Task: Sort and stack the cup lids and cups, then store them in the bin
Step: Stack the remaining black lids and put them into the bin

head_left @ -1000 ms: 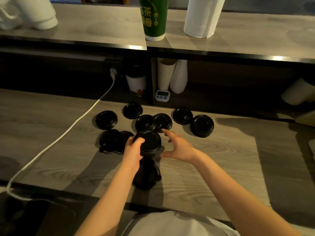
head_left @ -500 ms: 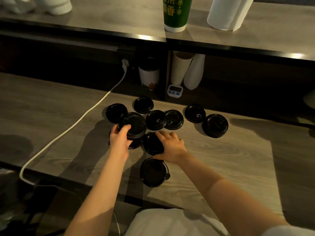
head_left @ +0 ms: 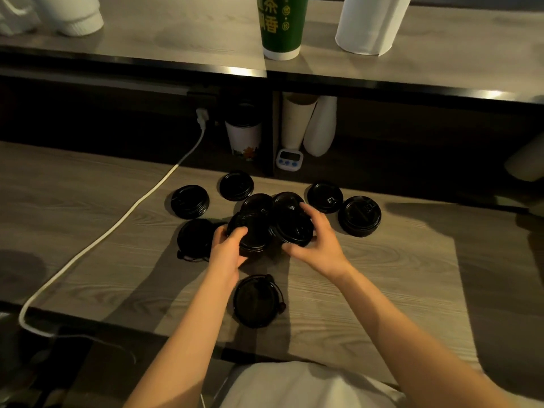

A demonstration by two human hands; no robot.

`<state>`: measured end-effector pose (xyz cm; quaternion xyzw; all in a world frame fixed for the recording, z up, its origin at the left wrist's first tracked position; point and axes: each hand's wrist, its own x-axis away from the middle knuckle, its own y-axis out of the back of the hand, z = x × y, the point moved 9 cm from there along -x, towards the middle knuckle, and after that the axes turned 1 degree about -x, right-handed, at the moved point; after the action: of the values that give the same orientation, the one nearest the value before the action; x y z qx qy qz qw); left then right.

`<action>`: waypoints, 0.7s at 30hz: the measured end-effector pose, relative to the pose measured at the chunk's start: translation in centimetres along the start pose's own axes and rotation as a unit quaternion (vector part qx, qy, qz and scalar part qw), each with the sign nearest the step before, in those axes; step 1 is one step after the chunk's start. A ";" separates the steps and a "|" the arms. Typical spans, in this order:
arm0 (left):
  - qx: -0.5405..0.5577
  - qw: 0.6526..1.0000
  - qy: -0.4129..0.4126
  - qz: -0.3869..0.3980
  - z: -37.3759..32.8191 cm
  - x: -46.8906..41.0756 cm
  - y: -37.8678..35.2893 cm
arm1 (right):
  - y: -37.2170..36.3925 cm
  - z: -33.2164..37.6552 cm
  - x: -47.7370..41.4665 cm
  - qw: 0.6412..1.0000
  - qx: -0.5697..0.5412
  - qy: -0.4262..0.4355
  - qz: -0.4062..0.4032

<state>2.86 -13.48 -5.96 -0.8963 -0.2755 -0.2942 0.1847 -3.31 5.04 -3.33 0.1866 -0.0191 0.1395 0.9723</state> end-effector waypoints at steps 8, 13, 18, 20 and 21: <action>0.035 0.991 0.069 0.105 2.2 2.8 -4.8 | 0.9 3.2 1.6 0.993 0.070 0.077 0.053; -0.057 0.980 0.036 0.186 2.7 4.2 -6.1 | 1.3 4.0 3.1 0.975 0.167 0.119 0.082; -0.057 0.973 0.000 0.225 2.2 5.0 -6.2 | 1.3 4.4 3.9 0.973 0.169 0.130 0.086; -0.057 0.975 -0.005 0.217 2.0 5.2 -5.8 | 1.3 4.5 4.0 0.973 0.169 0.127 0.092; -0.060 0.976 -0.008 0.207 1.8 5.2 -5.6 | 1.2 4.5 4.0 0.975 0.161 0.123 0.094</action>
<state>3.75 -6.22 -3.06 -0.9456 -0.0671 -0.2587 0.1854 0.28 5.56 1.63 0.3193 0.1059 0.2535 0.9070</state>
